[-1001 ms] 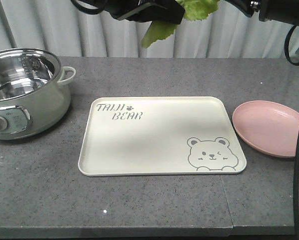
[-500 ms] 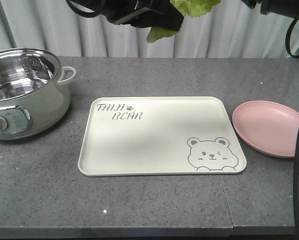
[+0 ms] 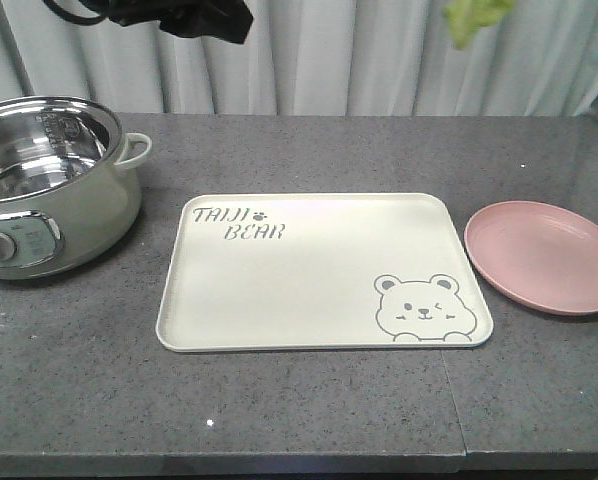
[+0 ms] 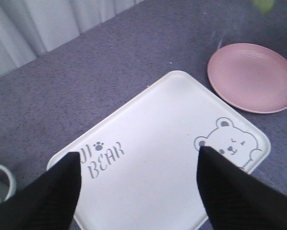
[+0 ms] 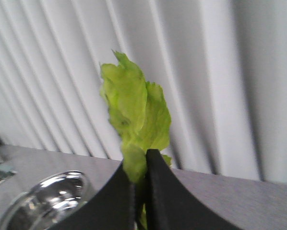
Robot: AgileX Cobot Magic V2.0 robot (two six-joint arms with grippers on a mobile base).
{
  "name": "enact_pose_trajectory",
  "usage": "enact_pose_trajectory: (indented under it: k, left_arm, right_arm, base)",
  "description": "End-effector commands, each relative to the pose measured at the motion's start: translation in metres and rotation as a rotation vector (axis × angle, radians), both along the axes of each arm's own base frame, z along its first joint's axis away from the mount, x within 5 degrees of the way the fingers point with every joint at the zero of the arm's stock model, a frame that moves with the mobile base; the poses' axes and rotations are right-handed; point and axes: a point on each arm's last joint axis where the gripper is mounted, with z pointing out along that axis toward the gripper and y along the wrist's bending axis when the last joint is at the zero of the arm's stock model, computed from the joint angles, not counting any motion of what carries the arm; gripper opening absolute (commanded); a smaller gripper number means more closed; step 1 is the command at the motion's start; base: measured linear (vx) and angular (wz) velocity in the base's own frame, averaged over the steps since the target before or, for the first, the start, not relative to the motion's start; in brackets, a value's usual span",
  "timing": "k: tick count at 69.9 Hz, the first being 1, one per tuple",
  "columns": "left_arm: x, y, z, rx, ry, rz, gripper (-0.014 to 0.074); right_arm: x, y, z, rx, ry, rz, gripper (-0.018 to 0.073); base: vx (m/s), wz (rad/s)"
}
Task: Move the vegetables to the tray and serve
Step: 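Lower the lettuce leaf onto the pink plate with the right gripper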
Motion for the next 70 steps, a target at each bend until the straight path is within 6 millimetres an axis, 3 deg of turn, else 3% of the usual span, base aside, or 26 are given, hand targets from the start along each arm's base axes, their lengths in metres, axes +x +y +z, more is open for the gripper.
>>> enact_pose_trajectory:
  k: [1,14,24,35,44,56,70]
  left_arm:
    - [-0.015,0.011,0.022,-0.040,-0.077,0.049,0.0503]
    - [-0.014,0.011,0.022,-0.036,-0.078,0.051,0.0503]
    - [-0.014,0.011,0.022,-0.035,-0.079,0.051,0.0492]
    - [-0.014,0.011,0.022,-0.035,-0.079,0.051,0.0416]
    - [-0.014,0.011,0.022,-0.035,-0.079,0.051,0.0343]
    - [-0.014,0.011,0.022,-0.036,-0.079,0.050,0.0265]
    - [-0.014,0.011,0.022,-0.036,-0.079,0.050,0.0219]
  right_arm:
    - [-0.017,-0.028,0.013,-0.015,0.019,-0.088,-0.0006]
    - [-0.016,-0.074,-0.019,-0.050,0.222,-0.113,-0.0006]
    - [0.005,-0.087,-0.062,-0.055,0.414,-0.013,-0.0006]
    - [0.028,-0.099,-0.110,-0.041,0.581,0.064,-0.0006]
    - [0.044,-0.100,-0.137,-0.016,0.650,0.106,-0.0003]
    - [0.062,-0.086,-0.168,-0.035,0.732,0.172,-0.0002]
    - [0.073,-0.079,-0.193,-0.080,0.825,0.177,0.0012]
  base:
    - [0.00,0.00]
    - [0.00,0.00]
    - [0.00,0.00]
    - [0.00,0.00]
    - [0.00,0.00]
    - [0.00,0.00]
    - [0.00,0.00]
